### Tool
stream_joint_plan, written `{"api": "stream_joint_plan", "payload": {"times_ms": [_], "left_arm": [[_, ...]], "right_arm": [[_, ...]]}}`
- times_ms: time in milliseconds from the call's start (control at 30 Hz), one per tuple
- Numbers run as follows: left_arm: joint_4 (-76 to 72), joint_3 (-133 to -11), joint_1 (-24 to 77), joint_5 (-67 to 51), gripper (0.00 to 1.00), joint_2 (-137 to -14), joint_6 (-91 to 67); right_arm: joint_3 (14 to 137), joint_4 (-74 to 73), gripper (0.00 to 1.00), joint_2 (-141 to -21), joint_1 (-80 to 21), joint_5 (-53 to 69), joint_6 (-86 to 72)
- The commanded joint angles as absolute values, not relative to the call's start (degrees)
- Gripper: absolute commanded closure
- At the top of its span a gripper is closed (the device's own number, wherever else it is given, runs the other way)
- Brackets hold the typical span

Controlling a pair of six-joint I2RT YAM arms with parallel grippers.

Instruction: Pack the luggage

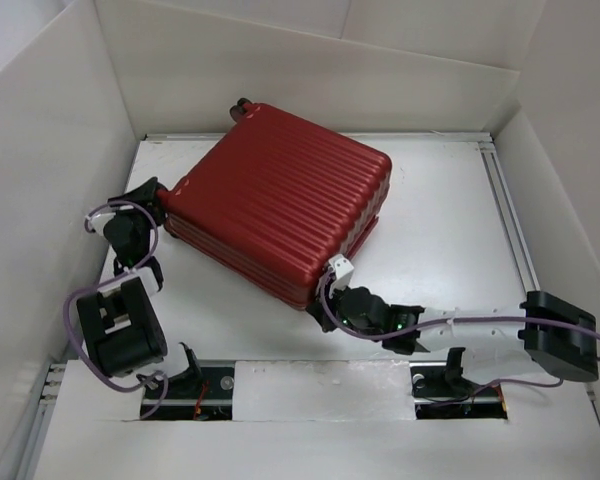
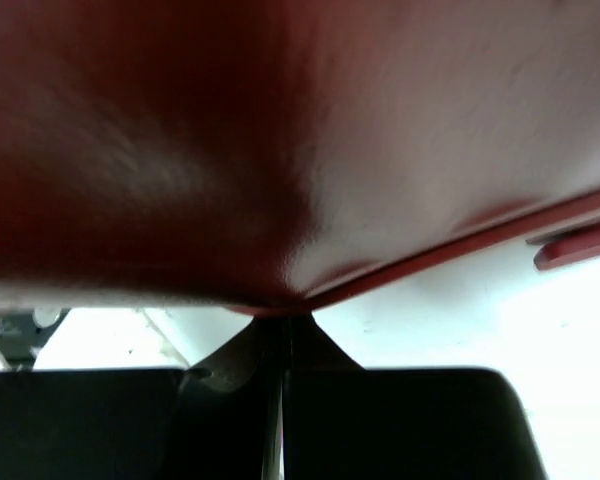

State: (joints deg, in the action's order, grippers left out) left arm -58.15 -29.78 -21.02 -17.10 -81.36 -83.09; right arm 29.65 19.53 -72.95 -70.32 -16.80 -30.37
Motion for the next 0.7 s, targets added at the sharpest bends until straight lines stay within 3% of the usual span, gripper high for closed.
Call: {"api": "stream_joint_plan", "payload": {"times_ms": [0,133,300,500,667], "left_arm": [[-65.2,-22.0,-14.6,-36.4,1.0,-73.3,-80.5],[-66.4,-17.8,-14.6,-38.0,1.0,-68.8,-80.5],[-65.7,-15.7,-12.2,-38.0,1.0,-62.6,-81.6],[-63.6,-13.9,-10.4,-37.4,1.0,-53.5,-84.1],[-51.3,-21.3,-10.4,-33.3,1.0,-50.2,-77.4]], "right_arm": [[36.2,31.6,1.0,-73.9,-70.0,-26.5,-34.8],[35.0,25.2,1.0,-63.2,-66.6,-29.4,-32.0],[37.7,14.7,1.0,-49.4,-46.7,-13.9,-24.2],[48.8,1.7,1.0,-52.4,-23.8,12.4,-16.0],[40.6,0.8,1.0,-48.5,-21.4,16.2,-16.5]]}}
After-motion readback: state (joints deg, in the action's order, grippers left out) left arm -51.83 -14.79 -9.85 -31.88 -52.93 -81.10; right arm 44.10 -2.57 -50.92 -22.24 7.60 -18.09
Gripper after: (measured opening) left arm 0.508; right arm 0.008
